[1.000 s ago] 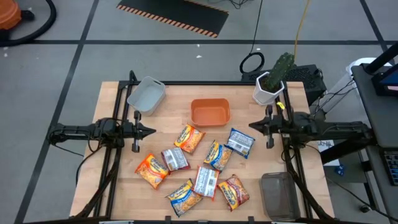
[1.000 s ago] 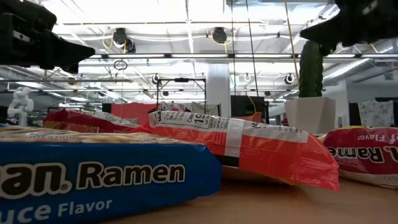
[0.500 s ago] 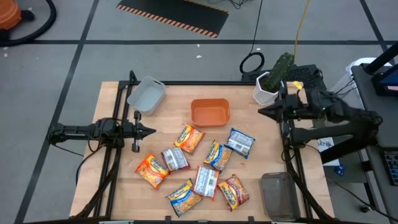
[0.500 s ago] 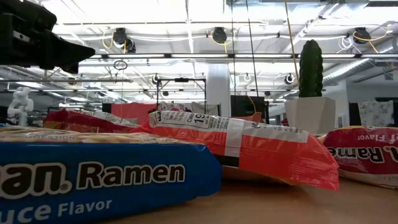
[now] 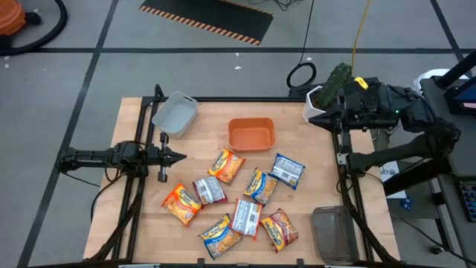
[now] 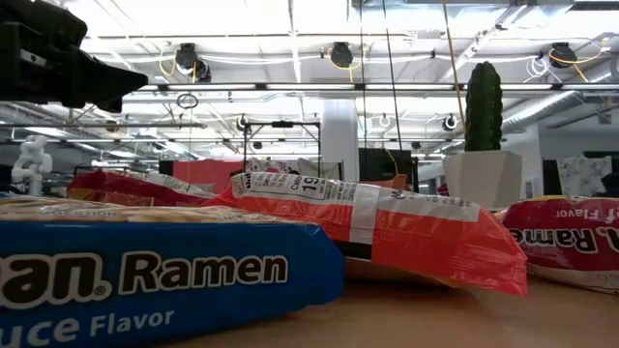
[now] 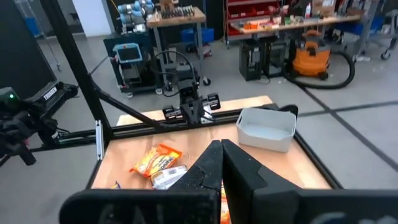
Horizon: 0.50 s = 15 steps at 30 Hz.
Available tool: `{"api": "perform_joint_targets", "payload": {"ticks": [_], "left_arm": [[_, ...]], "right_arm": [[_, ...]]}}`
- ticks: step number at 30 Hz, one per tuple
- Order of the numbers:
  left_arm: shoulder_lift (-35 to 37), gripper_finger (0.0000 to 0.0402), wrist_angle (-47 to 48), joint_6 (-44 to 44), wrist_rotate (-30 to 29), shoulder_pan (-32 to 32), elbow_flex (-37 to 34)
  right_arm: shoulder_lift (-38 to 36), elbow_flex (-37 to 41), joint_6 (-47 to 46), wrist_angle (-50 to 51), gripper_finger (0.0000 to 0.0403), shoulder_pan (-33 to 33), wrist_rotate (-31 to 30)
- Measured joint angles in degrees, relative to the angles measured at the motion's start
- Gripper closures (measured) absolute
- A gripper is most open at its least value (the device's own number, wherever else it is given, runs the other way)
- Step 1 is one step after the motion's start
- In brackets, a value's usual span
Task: Sort Maruchan noodles
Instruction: Put the top blue noodle pack into the gray bin
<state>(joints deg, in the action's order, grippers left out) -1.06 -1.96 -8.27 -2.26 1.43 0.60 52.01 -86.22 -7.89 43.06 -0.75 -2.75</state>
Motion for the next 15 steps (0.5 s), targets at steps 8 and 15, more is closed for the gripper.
{"api": "perform_joint_targets", "payload": {"ticks": [8,15], "left_arm": [[0.00,0.0400,0.00,0.46,0.00,-0.01,0.00],[0.00,0.0400,-1.15,0.63,-0.65,-0.02,0.00]], "right_arm": [[9.42,-13.68,-5.29,13.95,0.0403,0.00,0.05],[15.75,-21.87,-13.35,19.56,0.0403,0.00,4.64]]}}
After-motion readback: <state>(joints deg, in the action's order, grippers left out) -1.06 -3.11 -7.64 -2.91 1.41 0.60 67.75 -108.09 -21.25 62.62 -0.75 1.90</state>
